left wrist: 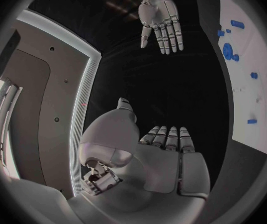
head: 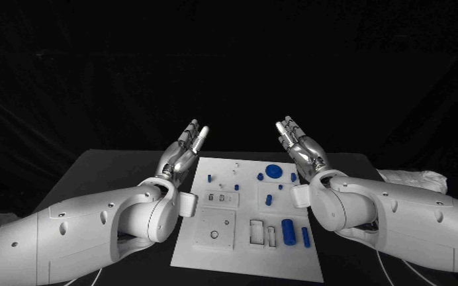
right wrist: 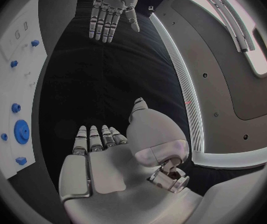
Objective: Assemble the parts on the task board
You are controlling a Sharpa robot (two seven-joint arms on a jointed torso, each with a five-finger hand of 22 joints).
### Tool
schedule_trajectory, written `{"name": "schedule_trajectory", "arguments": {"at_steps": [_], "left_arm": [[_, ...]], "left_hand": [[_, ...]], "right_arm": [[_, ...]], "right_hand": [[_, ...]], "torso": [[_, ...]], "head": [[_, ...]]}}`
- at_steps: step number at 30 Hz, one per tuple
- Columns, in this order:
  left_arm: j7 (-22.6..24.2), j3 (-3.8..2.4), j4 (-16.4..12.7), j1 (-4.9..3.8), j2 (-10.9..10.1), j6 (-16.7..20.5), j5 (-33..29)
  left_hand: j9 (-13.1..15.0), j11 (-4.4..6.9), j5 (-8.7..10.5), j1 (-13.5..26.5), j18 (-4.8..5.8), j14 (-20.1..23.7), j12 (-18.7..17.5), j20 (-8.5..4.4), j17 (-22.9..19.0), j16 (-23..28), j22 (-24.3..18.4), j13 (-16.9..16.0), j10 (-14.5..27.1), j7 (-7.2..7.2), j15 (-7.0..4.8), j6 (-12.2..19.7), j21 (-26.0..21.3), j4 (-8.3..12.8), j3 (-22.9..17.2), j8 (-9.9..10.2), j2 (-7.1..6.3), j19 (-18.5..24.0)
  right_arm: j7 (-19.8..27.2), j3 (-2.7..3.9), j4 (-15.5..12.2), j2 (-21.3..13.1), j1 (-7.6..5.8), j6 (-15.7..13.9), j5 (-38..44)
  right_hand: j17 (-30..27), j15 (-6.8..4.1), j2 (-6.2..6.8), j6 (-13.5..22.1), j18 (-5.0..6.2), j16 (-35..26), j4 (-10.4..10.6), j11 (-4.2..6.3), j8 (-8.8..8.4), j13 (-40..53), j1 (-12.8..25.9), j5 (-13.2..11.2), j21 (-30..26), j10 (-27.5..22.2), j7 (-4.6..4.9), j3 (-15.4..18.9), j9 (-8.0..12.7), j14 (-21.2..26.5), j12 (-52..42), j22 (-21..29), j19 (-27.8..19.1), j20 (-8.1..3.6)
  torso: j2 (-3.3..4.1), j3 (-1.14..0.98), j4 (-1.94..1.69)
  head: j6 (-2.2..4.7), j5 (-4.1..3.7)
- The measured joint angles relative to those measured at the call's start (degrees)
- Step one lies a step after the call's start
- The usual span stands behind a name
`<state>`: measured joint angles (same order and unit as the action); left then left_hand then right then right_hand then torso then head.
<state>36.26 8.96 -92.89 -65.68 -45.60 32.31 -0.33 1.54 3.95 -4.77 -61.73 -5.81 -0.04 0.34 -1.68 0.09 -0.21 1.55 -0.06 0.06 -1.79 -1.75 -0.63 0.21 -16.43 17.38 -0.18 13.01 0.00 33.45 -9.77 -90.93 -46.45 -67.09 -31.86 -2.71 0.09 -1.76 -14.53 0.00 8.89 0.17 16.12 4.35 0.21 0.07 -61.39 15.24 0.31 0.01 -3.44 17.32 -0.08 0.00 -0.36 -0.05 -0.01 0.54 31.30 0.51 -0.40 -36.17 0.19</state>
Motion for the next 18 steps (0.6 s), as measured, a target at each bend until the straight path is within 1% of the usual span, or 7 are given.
{"name": "schedule_trajectory", "arguments": {"at_steps": [3, 5, 7, 10, 12, 14, 18], "left_arm": [[0.9, 0.14, -0.1, -0.14, -0.1, -1.7, 0.0], [1.3, 0.25, -0.4, -0.25, -1.1, -3.2, 0.0], [1.6, 0.33, -0.2, -0.26, -1.8, -4.1, 0.1], [1.9, 0.55, 0.0, -0.27, -2.2, -5.5, 0.5], [2.0, 0.82, -0.4, -0.28, -2.6, -6.2, 1.2], [2.0, 1.11, -0.8, -0.28, -3.3, -6.7, 2.4], [1.7, 1.84, -1.8, -0.31, -5.2, -7.9, 6.6]], "left_hand": [[0.0, 0.17, -0.39, -1.8, -0.92, 0.0, 0.0, 0.0, 0.0, 0.0, 0.0, 0.0, -0.2, -0.27, 0.0, -1.1, 0.0, -0.2, 0.2, -0.1, -0.3, 0.0], [0.0, -0.29, -0.97, -2.8, -0.93, 0.0, 0.0, 0.98, 0.0, 0.0, 0.0, 0.0, 0.0, 0.56, 0.0, -2.0, 0.0, -0.2, 0.2, -0.4, -0.17, 0.0], [0.0, -2.19, -1.79, -4.0, -0.93, 0.0, 0.0, 3.99, 0.0, 0.0, 0.0, 0.0, -0.1, 2.06, 0.99, -3.5, 0.0, -0.2, 0.2, -0.8, -0.37, 0.0], [0.5, -8.12, -6.34, -8.3, -2.7, -1.5, 3.1, 12.01, 0.8, -1.4, 0.1, -1.5, -5.9, 7.06, 5.81, -11.2, 1.8, 0.5, -0.9, -3.5, -0.69, -2.8], [2.0, -11.87, -9.45, -12.0, -4.03, -9.7, 9.7, 16.13, 4.1, -8.6, 2.5, -4.3, -14.7, 9.54, 9.26, -19.4, 6.8, 0.4, -1.3, -6.6, -1.23, -10.7], [3.0, -13.78, -11.02, -14.1, -4.02, -17.1, 15.5, 17.83, 6.2, -14.8, 4.6, -6.1, -21.4, 10.45, 10.82, -25.8, 10.7, 0.1, -1.3, -9.0, -1.57, -17.2], [3.5, -15.04, -13.15, -16.9, -4.02, -22.9, 20.4, 18.35, 7.1, -20.3, 5.9, -6.7, -24.4, 11.26, 11.99, -31.3, 13.8, 0.1, -1.2, -10.9, -1.96, -23.5]], "right_arm": [[0.8, -0.44, 0.0, -0.1, -0.36, 2.3, -0.3], [0.9, -0.62, 0.5, -0.6, -0.43, 5.6, 0.3], [0.9, -0.65, 0.8, -1.0, -0.43, 7.8, 0.9], [0.6, -0.69, 0.9, -1.6, -0.43, 11.8, 1.9], [0.3, -0.72, 0.9, -2.0, -0.43, 14.1, 2.5], [-0.2, -0.77, 0.9, -2.3, -0.43, 16.4, 3.2], [-2.5, -0.8, 1.2, -2.9, -0.53, 21.9, 6.3]], "right_hand": [[0.0, 0.0, 0.08, -0.4, -0.01, 0.0, 0.2, -1.52, 0.0, 0.0, -1.3, -0.9, 0.0, 0.0, 0.83, 0.2, 0.0, 0.0, 0.0, 0.0, 0.0, 1.58], [0.0, 0.0, 0.25, -0.7, -0.01, 0.0, 0.2, -2.79, 0.0, 0.0, -1.8, -1.2, 0.0, 0.0, 1.22, 0.2, -0.1, 0.0, 0.0, 0.0, 0.0, 2.9], [0.0, 1.27, 0.24, -1.2, -0.01, 0.0, 0.4, -3.9, 0.37, 0.0, -2.6, -1.2, 0.0, 0.0, 1.69, 0.4, -0.3, 0.0, 0.0, 0.0, 0.0, 4.2], [0.1, 3.92, 0.4, -4.2, 0.0, 0.1, -0.4, -6.09, 1.95, 0.7, -5.1, 0.6, 0.1, 0.8, 2.76, 0.1, -1.4, -0.4, -0.6, -0.1, 0.6, 6.84], [1.7, 5.51, 0.6, -9.3, -0.01, 2.2, -2.4, -8.04, 4.49, 2.4, -8.4, 4.8, 1.7, 2.9, 3.56, -1.1, -3.2, -2.7, -3.2, -1.0, 2.5, 8.73], [4.6, 6.84, 0.94, -15.5, -0.01, 6.2, -5.3, -9.68, 7.64, 5.0, -12.6, 9.1, 4.9, 7.7, 4.52, -3.0, -5.3, -8.4, -7.7, -2.8, 7.8, 10.2], [10.3, 8.24, 1.8, -25.2, -0.01, 15.1, -9.7, -11.87, 12.85, 9.3, -18.6, 12.5, 12.9, 17.6, 6.13, -6.0, -8.6, -20.9, -16.5, -6.8, 21.1, 11.53]], "torso": [[0.01, 0.01, -0.01], [0.04, 0.0, -0.1], [0.07, 0.03, -0.17], [0.08, 0.11, -0.29], [0.08, 0.1, -0.36], [0.1, 0.1, -0.35], [0.17, 0.15, -0.33]], "head": [[-0.07, 0.0], [-1.37, -0.01], [-2.15, -0.09], [-3.43, -0.38], [-4.28, -0.6], [-5.01, -0.68], [-6.87, -0.9]]}}
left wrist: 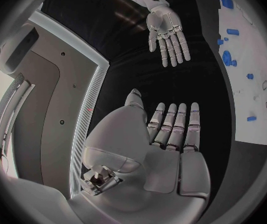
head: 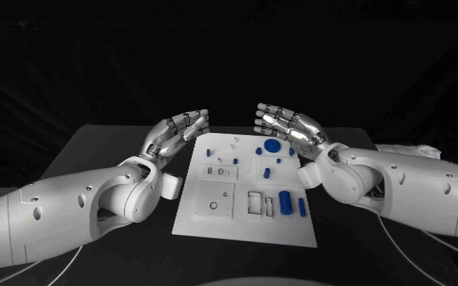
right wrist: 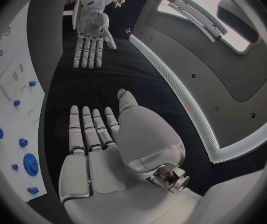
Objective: Assemble the parts on the task board
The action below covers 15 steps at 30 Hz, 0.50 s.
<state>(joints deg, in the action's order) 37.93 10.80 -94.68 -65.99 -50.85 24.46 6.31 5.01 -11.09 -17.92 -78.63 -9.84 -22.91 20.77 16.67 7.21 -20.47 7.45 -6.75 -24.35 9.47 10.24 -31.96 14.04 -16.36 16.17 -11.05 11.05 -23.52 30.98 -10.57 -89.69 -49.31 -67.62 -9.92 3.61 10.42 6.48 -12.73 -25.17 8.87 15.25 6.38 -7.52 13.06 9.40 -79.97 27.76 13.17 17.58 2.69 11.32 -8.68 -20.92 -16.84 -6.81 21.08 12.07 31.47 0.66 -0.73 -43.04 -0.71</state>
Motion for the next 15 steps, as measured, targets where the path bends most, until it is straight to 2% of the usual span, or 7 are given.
{"name": "schedule_trajectory", "arguments": {"at_steps": [4, 7, 8, 10, 12, 14, 15], "left_arm": [[-0.8, 0.65, -1.1, -0.43, -1.5, -1.0, 3.5], [-1.4, 0.97, -2.0, -1.3, -2.4, -1.5, 5.2], [-1.6, 1.07, -2.4, -1.73, -2.8, -1.7, 5.7], [-2.0, 1.2, -3.1, -2.39, -3.5, -1.9, 6.5], [-2.4, 1.32, -4.0, -3.13, -4.4, -2.0, 7.1], [-2.8, 1.35, -4.7, -3.72, -5.0, -2.1, 7.6], [-3.1, 1.36, -5.3, -4.12, -5.3, -2.1, 7.8]], "left_hand": [[-0.2, -0.04, -1.19, -0.7, -0.01, -0.3, 1.5, 0.1, -0.5, -0.8, -0.1, 0.3, 0.0, 0.33, 0.1, -0.9, 0.2, 0.0, 0.0, 0.0, -0.03, -0.9], [-0.3, -0.13, -1.73, -1.1, 0.0, -0.2, 2.1, 0.1, -0.9, -0.8, -0.5, 0.5, 0.0, 0.14, 0.14, -1.1, -0.3, -0.2, 0.2, 0.0, -0.04, -0.9], [-0.4, -0.28, -1.88, -1.1, 0.54, 0.1, 2.3, 0.01, -1.1, -0.8, -0.6, 0.6, 0.2, 0.14, 0.36, -1.1, -0.5, -0.2, 0.2, 0.0, -0.04, -0.7], [-0.5, -0.34, -2.21, -1.7, 0.97, 1.2, 2.5, 0.1, -1.6, -0.6, -0.9, 0.8, 0.3, 0.33, 0.31, -1.3, -0.8, -0.2, 0.2, 0.0, -0.04, -0.2], [-0.7, -0.25, -2.73, -1.7, 0.97, 2.8, 3.1, 0.06, -2.2, 0.5, -1.2, 1.1, 1.0, 0.32, 0.4, -1.6, -1.5, -0.2, 0.2, 0.0, -0.04, 0.7], [-0.8, -0.46, -3.06, -2.3, 0.98, 4.0, 3.4, -0.01, -2.9, 1.4, -1.5, 1.5, 1.4, 0.44, 0.58, -1.8, -2.1, -0.2, 0.2, 0.0, -0.1, 1.4], [-0.8, -0.39, -3.22, -2.3, 1.54, 4.6, 3.5, 0.07, -3.1, 1.8, -1.7, 1.6, 1.8, 0.44, 0.62, -1.8, -2.3, -0.1, 0.2, 0.0, -0.05, 1.6]], "right_arm": [[-3.3, -0.15, 0.2, -0.4, -0.73, 3.6, 6.3], [-5.8, -0.18, -0.1, -0.9, -1.99, 4.1, 12.7], [-7.0, -0.21, -0.2, -1.1, -2.71, 4.0, 16.0], [-8.8, -0.29, -0.4, -1.5, -4.06, 3.5, 21.6], [-11.2, -0.32, -0.6, -1.8, -5.97, 2.3, 28.6], [-13.1, -0.27, -0.8, -2.3, -7.54, 1.0, 34.7], [-14.5, -0.25, -1.1, -2.7, -8.5, 0.2, 38.8]], "right_hand": [[6.3, -0.01, 1.02, -8.2, 0.85, 10.2, -2.0, -0.87, 4.07, 3.2, -2.9, -2.2, 9.0, 10.6, 1.39, -1.5, -2.6, -13.3, -7.4, -4.5, 13.4, 0.26], [12.1, -1.12, 2.09, -13.4, 0.86, 19.6, -2.4, -0.43, 6.03, 5.1, -3.9, -4.6, 17.2, 18.0, 2.1, -1.9, -4.1, -23.2, -11.7, -9.2, 23.0, -0.67], [14.7, -1.59, 2.23, -14.6, 0.86, 23.0, -2.4, -0.08, 6.4, 5.6, -4.4, -4.8, 20.7, 19.8, 2.26, -1.9, -4.4, -26.3, -12.7, -12.1, 26.1, -1.12], [22.7, -2.7, 2.73, -16.9, 0.7, 31.8, -2.7, 0.85, 6.81, 6.7, -5.3, -4.8, 30.4, 23.0, 2.57, -2.2, -5.0, -33.9, -14.7, -22.2, 33.7, -2.22], [32.0, -3.8, 3.46, -18.7, -1.38, 40.7, -3.0, 1.76, 6.88, 7.6, -6.0, -4.8, 40.4, 25.4, 2.76, -2.7, -5.5, -41.2, -16.3, -33.6, 41.0, -3.26], [40.2, -4.76, 3.91, -20.1, -2.73, 48.2, -3.0, 2.49, 6.88, 8.4, -7.1, -4.8, 48.8, 27.4, 2.87, -3.8, -5.8, -47.2, -17.5, -43.6, 46.9, -4.16], [43.7, -5.14, 4.27, -20.6, -2.75, 51.2, -3.0, 2.79, 6.88, 8.6, -7.5, -5.1, 52.2, 28.1, 2.83, -4.3, -6.0, -49.6, -17.8, -47.8, 49.3, -4.54]], "torso": [[0.15, 0.04, -0.07], [0.63, 0.06, -0.22], [0.86, 0.07, -0.29], [1.54, 0.13, -0.48], [2.18, 0.2, -0.65], [3.0, 0.26, -0.93], [3.39, 0.3, -1.09]], "head": [[-1.9, -0.04], [-2.79, -0.04], [-2.9, -0.1], [-3.08, -0.31], [-3.08, -0.58], [-2.57, -1.06], [-2.23, -1.36]]}}
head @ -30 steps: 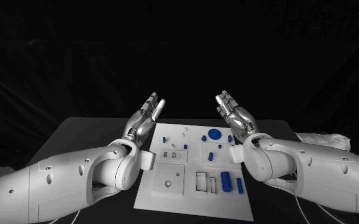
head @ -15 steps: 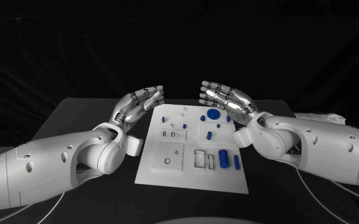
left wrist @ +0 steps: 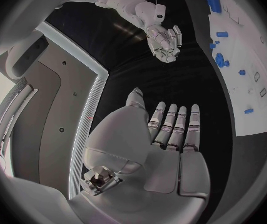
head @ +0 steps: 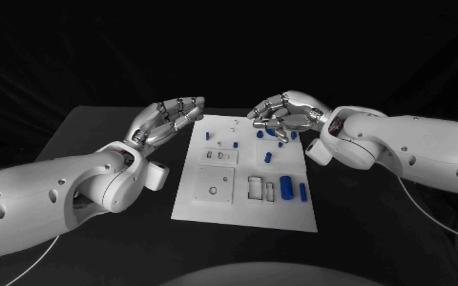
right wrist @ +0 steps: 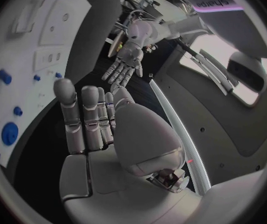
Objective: Assemble the parts on the task board
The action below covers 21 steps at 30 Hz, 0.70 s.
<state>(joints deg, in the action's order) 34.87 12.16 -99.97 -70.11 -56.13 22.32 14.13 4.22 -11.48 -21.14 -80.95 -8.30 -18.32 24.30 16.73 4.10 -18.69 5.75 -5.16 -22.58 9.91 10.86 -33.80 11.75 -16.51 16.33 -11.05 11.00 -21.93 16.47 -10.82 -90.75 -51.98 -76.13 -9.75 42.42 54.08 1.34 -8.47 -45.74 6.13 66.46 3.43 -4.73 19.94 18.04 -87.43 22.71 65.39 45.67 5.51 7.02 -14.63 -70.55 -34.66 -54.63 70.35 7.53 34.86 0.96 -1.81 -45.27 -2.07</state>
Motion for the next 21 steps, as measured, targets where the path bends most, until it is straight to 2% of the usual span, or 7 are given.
{"name": "schedule_trajectory", "arguments": {"at_steps": [2, 4, 6, 9, 14, 18, 21], "left_arm": [[-0.4, 0.07, -0.9, -0.62, -0.4, 0.0, 0.4], [-0.7, 0.07, -1.6, -1.25, -0.7, 0.0, 0.7], [-1.0, 0.07, -1.9, -1.62, -0.7, 0.0, 0.9], [-1.4, 0.11, -2.2, -2.08, -0.6, 0.0, 1.3], [-1.8, 0.09, -2.6, -2.87, -0.6, 0.0, 1.7], [-2.1, 0.08, -2.5, -3.14, -0.4, -0.1, 2.1], [-2.3, 0.08, -2.3, -3.25, -0.2, -0.2, 2.3]], "left_hand": [[-0.1, -0.06, -0.28, -0.1, 0.3, 0.6, 0.3, -0.18, -0.4, 0.5, -0.2, 0.2, 0.1, 0.0, 0.19, -0.4, -0.2, -0.2, 0.2, -0.1, -0.1, 0.2], [-0.1, -0.02, -0.4, -0.2, 0.31, 0.6, 0.3, -0.07, -0.5, 0.5, -0.3, 0.3, 0.1, 0.09, 0.2, -0.5, -0.3, -0.1, 0.2, -0.2, -0.22, 0.5], [-0.1, 0.13, -0.71, -0.2, 0.31, 0.6, 0.3, -0.07, -0.6, 0.5, -0.3, 0.4, 0.3, 0.09, 0.2, -0.5, -0.3, -0.1, 0.2, -0.2, -0.22, 0.5], [-0.1, -0.06, -0.95, -0.2, 0.31, 0.6, 0.6, -0.07, -0.7, 0.5, -0.3, 0.5, 0.5, 0.09, 0.2, -0.5, -0.3, -0.1, 0.2, -0.2, -0.22, 0.5], [-0.1, -0.06, -1.15, -0.7, 0.3, 0.8, 0.6, -0.07, -0.7, 0.5, -0.4, 0.6, 0.5, 0.09, 0.36, -0.5, -0.6, -0.1, 0.2, -0.2, -0.21, 0.5], [-0.1, -0.06, -1.32, -0.7, 0.3, 1.0, 0.8, -0.07, -0.8, 0.5, -0.5, 0.7, 0.5, -0.04, 0.18, -0.6, -0.6, -0.1, 0.2, -0.2, -0.21, 0.5], [-0.1, -0.27, -1.32, -1.2, 0.31, 1.0, 0.8, 0.03, -0.9, 0.5, -0.5, 0.8, 0.7, 0.1, 0.18, -0.9, -0.6, -0.1, 0.2, -0.2, -0.2, 0.9]], "right_arm": [[-2.3, -0.01, -0.4, -0.6, -1.49, -1.2, 6.8], [-5.1, -0.02, -0.7, -0.8, -3.05, -2.4, 15.2], [-7.5, -0.01, -0.8, -0.7, -3.94, -3.1, 22.5], [-11.1, -0.01, -0.7, 0.1, -4.72, -3.6, 32.8], [-16.0, -0.02, 1.2, 2.2, -5.39, -3.6, 44.9], [-18.2, -0.02, 4.4, 4.4, -5.39, -3.8, 51.1], [-18.9, -0.02, 6.4, 5.4, -4.97, -4.2, 53.2]], "right_hand": [[5.9, -0.64, 0.66, -0.9, -1.32, 5.0, 0.1, 0.54, -0.28, 0.4, -0.7, -0.1, 5.7, 0.8, -0.08, -1.0, -0.2, -4.1, -0.4, -7.1, 4.0, -0.62], [10.3, -1.13, 1.22, -1.5, -1.33, 8.7, 0.3, 0.72, -0.79, 0.5, -1.2, -0.1, 9.9, 1.2, -0.42, -1.8, -0.3, -7.1, -0.4, -12.3, 6.8, -1.09], [18.5, -2.41, 4.73, -2.8, -3.45, 15.9, 1.3, 0.66, -3.15, -0.2, -1.3, 0.3, 18.4, 1.3, -1.68, -4.7, -0.2, -12.0, 2.1, -18.7, 12.1, -2.22], [20.7, -2.92, 7.05, -2.2, -3.53, 17.8, 2.1, 1.22, -5.42, -1.2, -1.3, 0.6, 20.8, 0.7, -2.73, -7.0, 0.1, -13.2, 4.8, -20.2, 13.3, -2.63], [20.9, -2.91, 10.25, -2.5, -3.53, 18.2, 4.1, 0.61, -7.67, -1.5, 0.7, 0.8, 21.3, 0.6, -2.83, -9.4, 0.3, -13.2, 6.6, -20.3, 13.3, -2.63], [20.9, -2.91, 12.06, -4.6, -4.51, 19.7, 5.8, 1.12, -8.21, 0.3, 2.5, -0.1, 23.0, 3.8, -1.66, -11.1, 0.0, -13.2, 5.0, -20.3, 13.3, -2.63], [20.9, -3.01, 12.99, -5.7, -4.5, 20.0, 6.5, 1.18, -8.21, 1.4, 3.4, -1.2, 23.3, 4.3, -1.0, -11.9, -0.4, -13.3, 4.4, -20.3, 13.5, -2.83]], "torso": [[0.93, 0.04, -0.48], [1.64, 0.07, -0.85], [2.35, 0.04, -1.29], [3.12, -0.06, -1.84], [4.09, -0.16, -2.46], [4.5, -0.16, -2.66], [4.57, -0.16, -2.75]], "head": [[0.85, -0.66], [1.44, -1.05], [1.8, -1.26], [2.02, -1.48], [2.17, -1.81], [2.1, -2.07], [1.94, -2.21]]}}
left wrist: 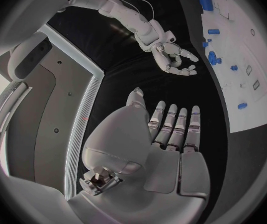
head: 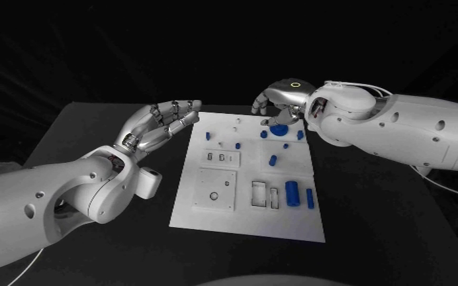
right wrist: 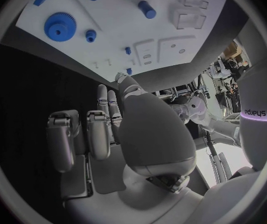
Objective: Assemble the parts on the task board
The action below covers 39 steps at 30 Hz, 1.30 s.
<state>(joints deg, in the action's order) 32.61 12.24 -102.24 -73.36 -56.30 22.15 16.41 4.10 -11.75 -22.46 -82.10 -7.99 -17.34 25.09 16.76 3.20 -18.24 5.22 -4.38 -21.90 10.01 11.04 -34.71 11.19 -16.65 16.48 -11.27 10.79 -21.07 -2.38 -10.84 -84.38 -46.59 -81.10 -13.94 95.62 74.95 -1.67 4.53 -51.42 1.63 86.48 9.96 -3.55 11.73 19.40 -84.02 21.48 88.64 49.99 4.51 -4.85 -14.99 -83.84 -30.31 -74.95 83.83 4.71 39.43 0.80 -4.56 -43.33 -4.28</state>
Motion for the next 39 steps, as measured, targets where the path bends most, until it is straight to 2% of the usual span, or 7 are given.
{"name": "schedule_trajectory", "arguments": {"at_steps": [6, 11, 16, 21, 29, 33, 39], "left_arm": [[-0.2, 0.0, 0.6, -0.09, 0.4, -0.3, 0.3], [-0.3, 0.0, 1.0, -0.11, 0.6, -0.7, 0.6], [-0.4, 0.0, 1.3, -0.12, 0.8, -1.0, 1.0], [-0.5, 0.0, 1.4, -0.13, 0.8, -1.2, 1.2], [-0.7, 0.01, 1.8, -0.13, 1.1, -1.5, 1.4], [-0.7, 0.01, 1.8, -0.13, 1.1, -1.6, 1.5], [-0.7, 0.01, 1.9, -0.13, 1.1, -1.8, 1.7]], "left_hand": [[0.0, 0.0, -0.28, -0.1, 0.0, 0.2, 0.2, -0.09, 0.0, 0.3, -0.1, 0.0, 0.0, 0.0, 0.2, 0.0, -0.2, 0.0, 0.0, -0.2, 0.13, 0.1], [0.0, 0.0, -0.28, -0.1, 0.0, 0.2, 0.2, -0.09, 0.0, 0.3, -0.1, 0.1, 0.0, 0.0, 0.2, -0.4, -0.2, 0.0, 0.0, -0.2, 0.13, 0.1], [0.0, 0.0, -0.28, -0.1, -0.01, 0.2, 0.2, -0.09, 0.0, 0.3, -0.1, 0.1, 0.0, 0.01, 0.2, -0.4, -0.2, 0.0, 0.0, -0.2, 0.13, 0.1], [0.0, 0.0, -0.49, -0.6, -0.01, 0.2, 0.5, -0.09, 0.0, 0.3, -0.1, 0.2, 0.0, 0.01, 0.2, -0.4, -0.2, 0.0, 0.0, -0.2, 0.16, 0.1], [0.0, -0.21, -0.5, -0.6, -0.02, 0.0, 0.6, -0.09, 0.0, -0.2, -0.1, 0.3, 0.2, 0.0, 0.41, -0.4, -0.2, 0.2, -0.1, -0.2, 0.14, 0.1], [0.0, -0.21, -0.5, -0.8, -0.01, 0.0, 0.6, -0.09, 0.0, -0.4, -0.1, 0.3, 0.2, 0.12, 0.41, -0.5, -0.2, 0.2, -0.2, -0.2, 0.36, 0.1], [0.0, -0.21, -0.71, -1.3, -0.02, -0.3, 0.9, -0.1, 0.0, -0.7, -0.1, 0.4, 0.2, 0.01, 0.5, -0.8, -0.2, 0.2, -0.2, -0.4, 0.44, -0.4]], "right_arm": [[-0.5, 0.0, 4.1, 1.9, 1.74, -0.8, 2.6], [-0.5, -0.03, 7.9, 3.7, 3.23, -1.4, 3.5], [0.0, -0.02, 11.6, 5.4, 4.56, -1.8, 3.6], [0.7, 0.0, 13.1, 5.9, 5.45, -1.9, 3.2], [1.8, 0.0, 14.6, 6.5, 6.6, -1.9, 2.3], [2.2, -0.01, 15.1, 6.6, 7.02, -1.8, 1.9], [2.8, -0.01, 15.9, 7.2, 7.5, -1.8, 1.4]], "right_hand": [[0.0, -0.09, 1.39, -0.7, 0.01, 0.0, 1.1, 0.28, -0.5, 2.3, 1.4, 0.3, 0.0, -1.6, 0.69, -1.1, -1.1, -0.1, -0.9, 0.0, 0.0, 0.0], [0.0, -0.1, 2.55, -0.7, 0.02, -0.3, 1.3, -0.36, -0.68, 4.3, 1.9, 5.3, 0.0, -4.5, 0.69, -2.9, -3.4, -0.1, -0.9, 0.0, 0.0, 0.0], [0.0, 0.15, 3.82, -0.4, 0.02, -0.5, 1.8, -0.78, -1.0, 6.1, 3.2, 6.8, -0.6, -6.1, 0.35, -3.6, -4.9, -0.3, -1.2, 0.0, 0.1, 0.15], [0.0, 0.35, 4.18, -0.1, 0.03, -0.9, 2.0, -0.95, -1.29, 7.9, 3.5, 6.8, -1.0, -7.1, 0.07, -4.1, -6.4, -0.1, -2.0, 0.0, 0.2, 0.21], [0.0, 0.76, 4.68, 2.0, 0.04, -1.4, 1.2, -1.14, -0.13, 14.7, 4.9, 6.8, -1.9, -10.2, -0.1, -5.0, -12.6, -0.1, -6.7, 0.0, -0.5, 0.94], [-0.4, 0.76, 4.39, 4.0, 0.04, -1.7, 1.3, -1.26, -1.54, 16.4, 5.2, 6.8, -2.2, -11.3, -0.02, -5.5, -13.3, -0.1, -7.2, 0.0, -0.7, 1.15], [-0.8, 0.75, 4.39, 4.0, 0.04, -1.7, 0.9, -1.27, -1.8, 17.3, 5.2, 7.4, -2.5, -11.9, -0.01, -6.4, -13.7, -0.1, -7.2, 0.0, -1.0, 1.31]], "torso": [[-0.04, 0.13, 0.04], [-0.25, 0.17, 0.08], [-0.46, 0.18, 0.01], [-0.64, 0.23, -0.03], [-0.9, 0.3, 0.08], [-1.02, 0.3, 0.07], [-1.18, 0.32, 0.06]], "head": [[-0.33, 0.05], [-0.55, 0.12], [-0.77, 0.14], [-1.04, 0.27], [-1.55, 0.49], [-1.58, 0.55], [-1.7, 0.68]]}}
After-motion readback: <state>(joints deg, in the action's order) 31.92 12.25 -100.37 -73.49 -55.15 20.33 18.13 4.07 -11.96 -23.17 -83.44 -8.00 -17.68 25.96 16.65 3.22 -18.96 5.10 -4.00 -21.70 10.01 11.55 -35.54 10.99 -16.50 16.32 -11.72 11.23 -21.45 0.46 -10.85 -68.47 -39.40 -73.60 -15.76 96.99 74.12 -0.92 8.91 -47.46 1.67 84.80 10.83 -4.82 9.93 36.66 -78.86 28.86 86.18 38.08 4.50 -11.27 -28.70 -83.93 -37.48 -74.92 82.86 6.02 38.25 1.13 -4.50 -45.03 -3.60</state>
